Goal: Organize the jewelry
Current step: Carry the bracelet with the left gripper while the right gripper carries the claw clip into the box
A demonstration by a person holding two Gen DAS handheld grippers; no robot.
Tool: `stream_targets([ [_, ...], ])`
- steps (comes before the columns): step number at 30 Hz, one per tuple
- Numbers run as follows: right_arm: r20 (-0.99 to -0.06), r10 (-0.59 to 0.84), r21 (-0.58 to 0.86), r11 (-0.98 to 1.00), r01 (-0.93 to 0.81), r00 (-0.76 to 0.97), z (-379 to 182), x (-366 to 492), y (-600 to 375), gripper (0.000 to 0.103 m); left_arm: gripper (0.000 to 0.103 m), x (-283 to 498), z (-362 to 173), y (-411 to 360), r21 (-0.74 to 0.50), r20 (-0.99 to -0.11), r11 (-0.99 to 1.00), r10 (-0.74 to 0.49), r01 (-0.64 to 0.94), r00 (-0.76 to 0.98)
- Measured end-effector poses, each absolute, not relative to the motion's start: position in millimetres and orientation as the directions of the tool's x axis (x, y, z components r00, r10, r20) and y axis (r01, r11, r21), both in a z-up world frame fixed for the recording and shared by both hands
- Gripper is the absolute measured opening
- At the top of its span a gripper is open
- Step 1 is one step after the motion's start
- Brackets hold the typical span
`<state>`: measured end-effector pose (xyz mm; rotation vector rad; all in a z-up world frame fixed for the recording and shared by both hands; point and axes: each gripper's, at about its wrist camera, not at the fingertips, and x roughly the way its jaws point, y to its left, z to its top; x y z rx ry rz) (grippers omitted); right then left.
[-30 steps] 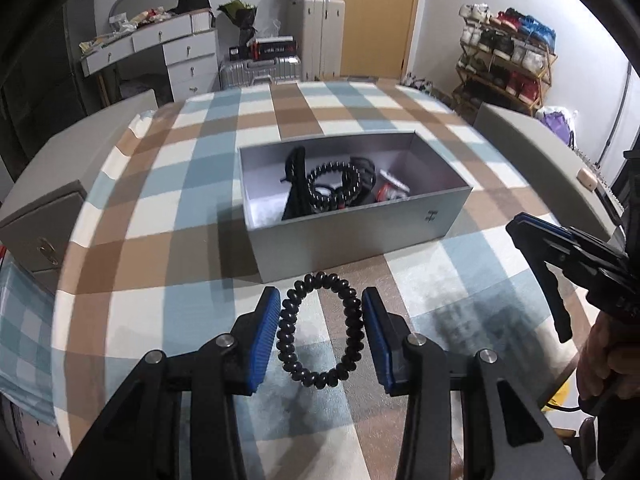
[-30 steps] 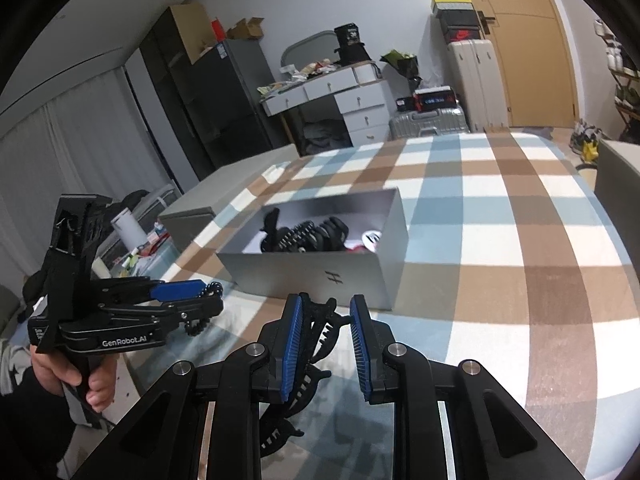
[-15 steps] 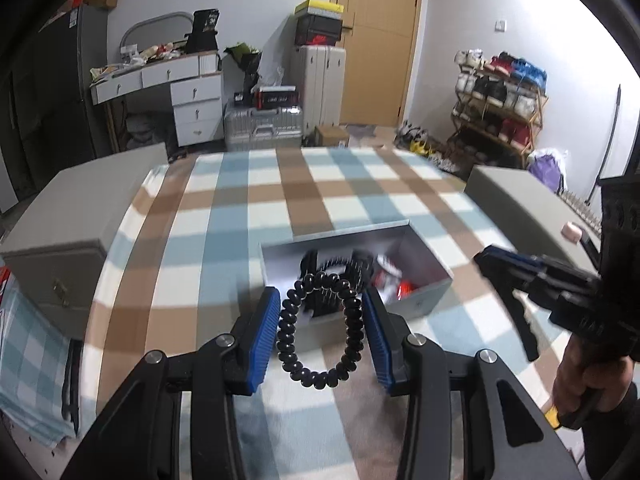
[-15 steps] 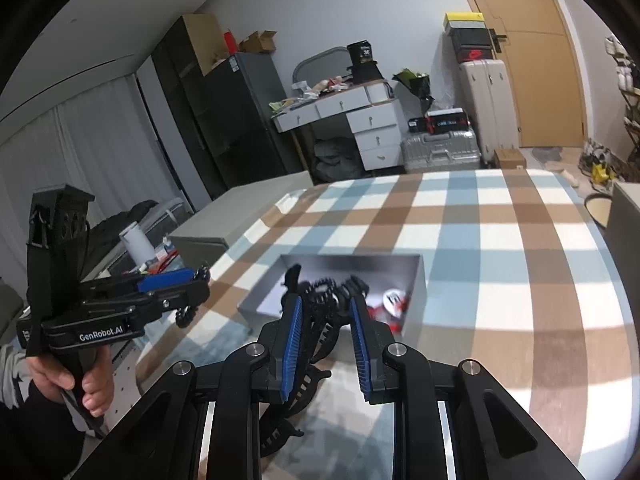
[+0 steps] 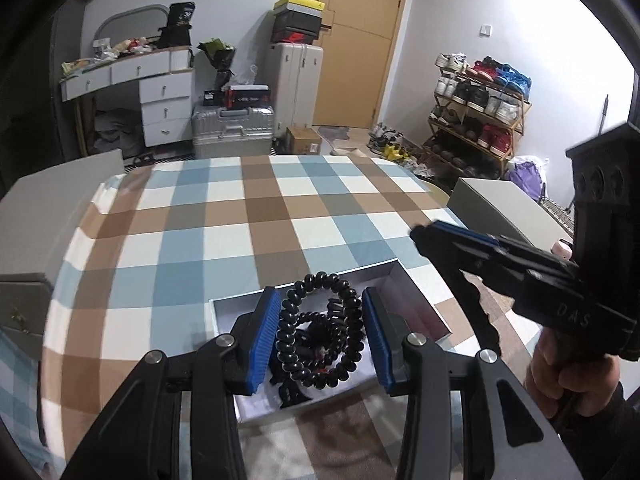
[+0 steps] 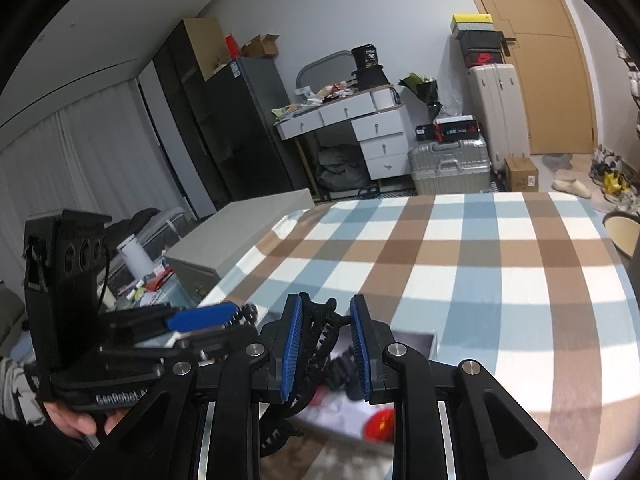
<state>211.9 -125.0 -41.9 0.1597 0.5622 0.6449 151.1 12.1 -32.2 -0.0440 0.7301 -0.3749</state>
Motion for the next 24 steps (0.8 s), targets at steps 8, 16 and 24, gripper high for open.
stream_targets([
  [8,-0.473,0.606,0.328,0.795,-0.510,0.640,-57,234,-124,0.023,0.036,163,-43,1,-0.181,-0.665,0.919,-0.377,0.350,0.644],
  [16,-0.503,0.607,0.353,0.794,-0.495,0.615,-74,249,-125,0.023,0.036,169,-47,-4,-0.180,-0.670,0.917,-0.379,0.356,0.638],
  [24,-0.507,0.626,0.382,0.779,-0.497,0.592,-82,253,-124,0.023,0.036,172,-51,-8,-0.172,-0.678,0.912,-0.384,0.373,0.627],
])
